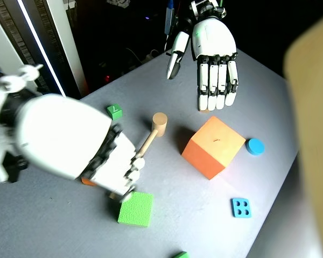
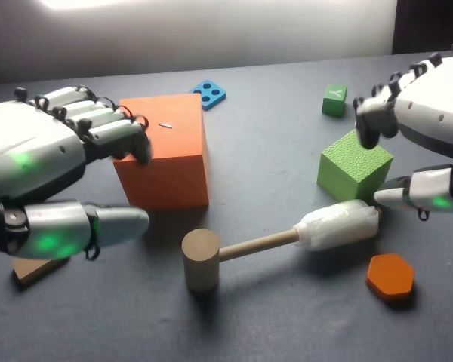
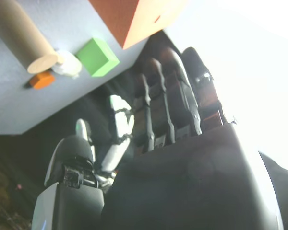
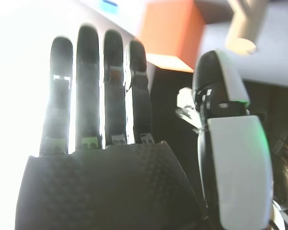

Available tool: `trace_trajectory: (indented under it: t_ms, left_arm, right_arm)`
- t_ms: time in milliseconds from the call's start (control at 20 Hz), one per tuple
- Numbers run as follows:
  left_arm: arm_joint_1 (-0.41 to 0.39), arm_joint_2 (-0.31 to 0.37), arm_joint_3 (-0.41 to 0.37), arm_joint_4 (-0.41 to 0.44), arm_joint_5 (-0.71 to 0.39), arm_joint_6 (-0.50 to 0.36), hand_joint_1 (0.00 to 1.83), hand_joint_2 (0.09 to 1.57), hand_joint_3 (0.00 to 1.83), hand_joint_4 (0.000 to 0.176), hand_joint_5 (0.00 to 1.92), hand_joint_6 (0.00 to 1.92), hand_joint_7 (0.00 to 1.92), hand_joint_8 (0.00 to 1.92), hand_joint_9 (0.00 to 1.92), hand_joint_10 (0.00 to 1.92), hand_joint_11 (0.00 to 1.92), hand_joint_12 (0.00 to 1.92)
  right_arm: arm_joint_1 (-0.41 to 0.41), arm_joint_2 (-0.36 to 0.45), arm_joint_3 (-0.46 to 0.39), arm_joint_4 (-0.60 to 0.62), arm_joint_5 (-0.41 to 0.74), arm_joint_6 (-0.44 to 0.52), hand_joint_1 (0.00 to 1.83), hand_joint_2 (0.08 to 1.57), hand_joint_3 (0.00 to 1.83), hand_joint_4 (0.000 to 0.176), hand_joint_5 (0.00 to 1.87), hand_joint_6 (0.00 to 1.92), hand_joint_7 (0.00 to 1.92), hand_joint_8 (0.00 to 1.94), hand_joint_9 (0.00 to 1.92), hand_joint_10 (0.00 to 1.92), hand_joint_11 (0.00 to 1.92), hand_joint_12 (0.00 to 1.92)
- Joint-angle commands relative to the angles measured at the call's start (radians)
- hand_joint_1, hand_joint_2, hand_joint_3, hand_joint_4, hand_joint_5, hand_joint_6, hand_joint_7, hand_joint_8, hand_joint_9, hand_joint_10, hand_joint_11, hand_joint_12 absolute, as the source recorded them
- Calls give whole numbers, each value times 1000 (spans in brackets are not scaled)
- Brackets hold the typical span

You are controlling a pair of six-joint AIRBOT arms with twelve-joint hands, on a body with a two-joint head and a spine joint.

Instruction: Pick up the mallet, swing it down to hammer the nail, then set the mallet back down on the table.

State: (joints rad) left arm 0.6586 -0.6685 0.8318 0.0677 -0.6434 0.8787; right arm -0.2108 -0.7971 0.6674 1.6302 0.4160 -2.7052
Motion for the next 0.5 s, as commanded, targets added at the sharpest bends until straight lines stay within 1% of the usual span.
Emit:
trace_trajectory:
  t_ms: [0, 50, 100, 150, 200, 250, 300, 350, 400, 450]
  left_arm:
    - [-15, 10, -1, -14, -94, 4, 135, 1315, 1, 0, 224, 1920, 280, 1920, 308, 1920, 398, 1920]
    - [-18, 7, -2, -14, -93, 4, 153, 1325, 2, 0, 469, 1906, 612, 1921, 612, 1921, 670, 1921]
    - [-18, 7, -3, -14, -89, 2, 153, 1325, 2, 0, 469, 1906, 612, 1921, 612, 1921, 670, 1921]
    - [-21, 7, -4, -14, -83, -6, 191, 1337, 1, 0, 1337, 1920, 1458, 1921, 1467, 1921, 1484, 1921]
    - [-27, 7, -3, -15, -74, -10, 404, 1284, 0, 42, 1505, 1921, 1612, 1921, 1633, 1921, 1659, 1921]
    - [-33, 5, -1, -15, -69, -10, 499, 1275, 0, 63, 1569, 1921, 1668, 1921, 1699, 1921, 1740, 1921]
    - [-45, 0, 5, -15, -68, -10, 782, 1287, 0, 61, 1587, 1921, 1688, 1921, 1734, 1921, 1801, 1921]
    - [-59, -8, 14, -15, -68, -10, 917, 1294, 0, 59, 1590, 1921, 1686, 1921, 1739, 1921, 1819, 1921]
    - [-66, -12, 19, -15, -68, -10, 917, 1294, 0, 59, 1590, 1921, 1686, 1921, 1739, 1921, 1819, 1921]
    - [-77, -17, 25, -15, -68, -11, 1095, 1358, 8, 125, 1577, 1921, 1659, 1921, 1723, 1921, 1799, 1921]
  right_arm:
    - [9, 2, -7, -37, -12, -2, 726, 1087, 0, 0, 269, 1915, 226, 1937, 349, 1919, 482, 1920]
    - [5, 0, -7, -37, -16, 0, 627, 1116, 5, 0, 394, 1920, 348, 1940, 425, 1921, 576, 1921]
    - [4, -1, -7, -37, -18, 3, 627, 1116, 5, 0, 394, 1920, 348, 1940, 425, 1921, 576, 1921]
    - [6, -4, -7, -37, -20, 6, 568, 1142, 1, 0, 935, 1921, 981, 1941, 1008, 1921, 1132, 1921]
    - [10, -6, -6, -37, -22, 11, 555, 1160, 3, 0, 1207, 1921, 1264, 1941, 1288, 1921, 1373, 1921]
    - [13, -9, -6, -38, -24, 11, 507, 1207, 0, 0, 1353, 1921, 1408, 1941, 1426, 1921, 1469, 1921]
    - [14, -11, -6, -46, -26, 18, 523, 1300, 15, 0, 1420, 1921, 1471, 1941, 1500, 1921, 1534, 1921]
    - [14, -11, -6, -60, -29, 32, 610, 1342, 19, 0, 1424, 1921, 1498, 1941, 1527, 1921, 1555, 1921]
    - [14, -12, -6, -67, -28, 38, 610, 1342, 19, 0, 1424, 1921, 1498, 1941, 1527, 1921, 1555, 1921]
    - [14, -12, -6, -80, -21, 53, 885, 1371, 2, 0, 1400, 1921, 1502, 1941, 1509, 1921, 1515, 1921]
